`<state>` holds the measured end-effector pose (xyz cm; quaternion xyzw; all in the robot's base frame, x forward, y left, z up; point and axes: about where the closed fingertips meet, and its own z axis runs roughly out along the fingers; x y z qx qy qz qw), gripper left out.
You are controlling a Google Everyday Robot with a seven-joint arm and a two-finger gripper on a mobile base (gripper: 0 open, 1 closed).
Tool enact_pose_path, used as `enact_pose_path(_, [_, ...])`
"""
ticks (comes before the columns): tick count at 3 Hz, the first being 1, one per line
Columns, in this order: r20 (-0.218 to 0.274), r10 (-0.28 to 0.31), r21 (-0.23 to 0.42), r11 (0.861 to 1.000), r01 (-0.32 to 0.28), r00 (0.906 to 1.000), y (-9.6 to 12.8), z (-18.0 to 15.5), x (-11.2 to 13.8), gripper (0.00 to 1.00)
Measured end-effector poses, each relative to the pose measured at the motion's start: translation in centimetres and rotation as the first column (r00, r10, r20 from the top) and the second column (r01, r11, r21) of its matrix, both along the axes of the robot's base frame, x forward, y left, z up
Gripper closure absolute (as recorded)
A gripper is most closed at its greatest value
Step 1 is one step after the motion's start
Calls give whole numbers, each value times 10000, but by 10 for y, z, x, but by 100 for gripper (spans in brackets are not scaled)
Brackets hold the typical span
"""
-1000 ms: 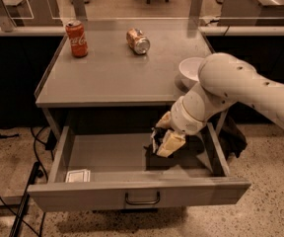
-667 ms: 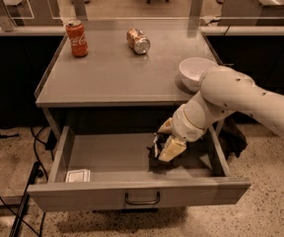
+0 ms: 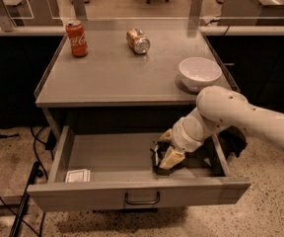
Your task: Place rxbar chocolate into top drawer
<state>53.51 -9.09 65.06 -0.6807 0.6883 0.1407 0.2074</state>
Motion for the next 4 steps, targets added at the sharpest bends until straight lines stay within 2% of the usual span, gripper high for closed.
enact_pose_path(3, [103, 434, -34, 9991, -434, 9990, 8, -51, 6, 100])
enact_pose_path(4, [66, 489, -67, 9988, -489, 9988, 12, -57, 7, 81])
